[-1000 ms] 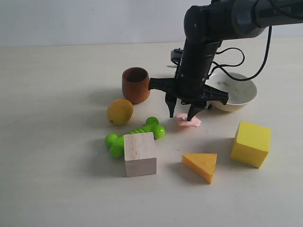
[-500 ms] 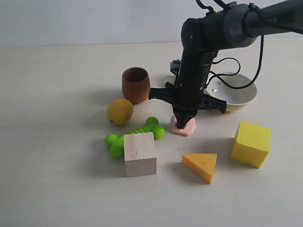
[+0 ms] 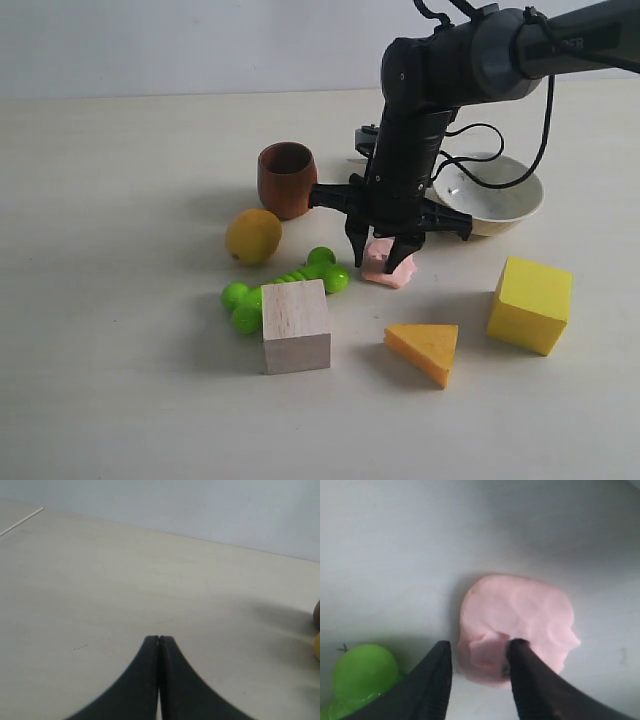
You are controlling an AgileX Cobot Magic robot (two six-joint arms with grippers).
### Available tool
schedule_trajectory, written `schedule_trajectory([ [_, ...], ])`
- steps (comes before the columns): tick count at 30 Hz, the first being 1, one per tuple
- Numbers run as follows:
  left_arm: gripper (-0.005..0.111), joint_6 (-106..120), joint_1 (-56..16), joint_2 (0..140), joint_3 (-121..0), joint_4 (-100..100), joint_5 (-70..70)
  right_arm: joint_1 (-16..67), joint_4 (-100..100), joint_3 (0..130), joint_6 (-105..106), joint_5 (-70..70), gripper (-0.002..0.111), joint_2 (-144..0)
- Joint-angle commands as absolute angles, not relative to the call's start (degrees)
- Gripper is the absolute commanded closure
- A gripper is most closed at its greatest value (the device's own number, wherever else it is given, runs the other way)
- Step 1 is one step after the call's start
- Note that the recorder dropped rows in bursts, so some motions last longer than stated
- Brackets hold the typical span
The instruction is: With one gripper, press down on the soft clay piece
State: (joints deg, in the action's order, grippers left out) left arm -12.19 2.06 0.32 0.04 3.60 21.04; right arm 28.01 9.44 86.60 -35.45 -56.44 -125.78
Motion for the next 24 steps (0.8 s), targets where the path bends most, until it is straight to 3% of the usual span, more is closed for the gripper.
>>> schedule_trajectory([
  [1, 0.107, -12.3, 1.7, 0.0, 0.0, 3.7, 20.6, 28.0, 8.4, 86.7, -35.0, -57.2, 0.066, -126.0],
  [20, 0.107, -12.3, 1.7, 0.0, 0.0, 3.7, 20.6, 28.0, 7.5, 87.8, -34.9, -57.6, 0.067, -125.9],
  [22, 0.107, -12.3, 1.7, 0.0, 0.0, 3.7, 20.6, 28.0, 7.5, 87.8, -35.0, -57.6, 0.073, -125.9],
  [24, 0.107, -12.3, 1.7, 0.0, 0.0, 3.7, 20.6, 28.0, 7.5, 87.8, -35.0, -58.1, 0.088, -125.9],
])
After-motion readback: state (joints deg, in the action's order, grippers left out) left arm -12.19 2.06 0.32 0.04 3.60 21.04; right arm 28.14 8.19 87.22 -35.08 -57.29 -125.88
